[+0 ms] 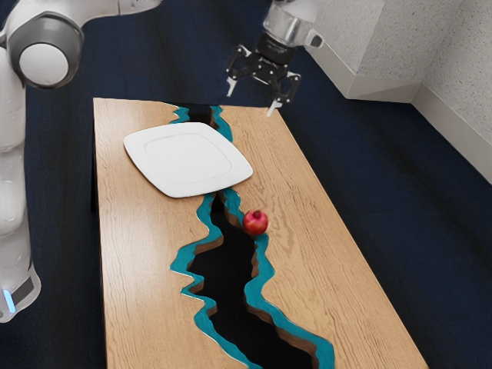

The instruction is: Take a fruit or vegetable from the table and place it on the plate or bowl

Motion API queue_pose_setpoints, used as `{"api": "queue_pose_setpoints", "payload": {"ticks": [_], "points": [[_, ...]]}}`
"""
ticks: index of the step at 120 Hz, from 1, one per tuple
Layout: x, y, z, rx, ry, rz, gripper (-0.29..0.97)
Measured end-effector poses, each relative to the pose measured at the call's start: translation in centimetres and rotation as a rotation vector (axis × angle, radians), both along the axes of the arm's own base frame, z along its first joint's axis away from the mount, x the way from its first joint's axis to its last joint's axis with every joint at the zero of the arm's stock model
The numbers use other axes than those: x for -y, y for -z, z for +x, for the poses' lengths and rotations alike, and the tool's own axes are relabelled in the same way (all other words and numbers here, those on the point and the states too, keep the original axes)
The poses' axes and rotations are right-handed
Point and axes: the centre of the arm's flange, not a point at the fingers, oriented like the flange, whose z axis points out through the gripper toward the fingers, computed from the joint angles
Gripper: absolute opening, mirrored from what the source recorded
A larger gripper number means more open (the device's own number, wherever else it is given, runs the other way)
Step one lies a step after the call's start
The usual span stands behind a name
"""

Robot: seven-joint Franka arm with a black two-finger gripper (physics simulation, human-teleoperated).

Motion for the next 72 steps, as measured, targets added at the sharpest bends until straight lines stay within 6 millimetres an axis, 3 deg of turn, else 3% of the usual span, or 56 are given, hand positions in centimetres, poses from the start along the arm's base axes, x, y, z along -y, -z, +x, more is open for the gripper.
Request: {"api": "queue_pose_setpoints", "payload": {"ticks": [16, 25, 38, 42, 50, 59, 65, 72], "points": [[3.6, -1.3, 0.7, 0.099, -0.180, 0.019, 0.68], [4.7, -3.3, -0.2, 0.157, -0.273, 0.012, 0.68], [5.9, -3.2, -0.4, 0.167, -0.300, -0.016, 0.68], [6.0, -2.5, -2.1, 0.148, -0.294, -0.018, 0.68], [5.6, 0.8, -9.0, 0.116, -0.288, -0.012, 0.68], [8.5, 4.5, -13.5, 0.141, -0.203, 0.002, 0.68], [11.3, 6.7, -15.2, 0.178, -0.133, 0.027, 0.68], [12.5, 9.1, -15.1, 0.223, -0.054, 0.048, 0.68]]}}
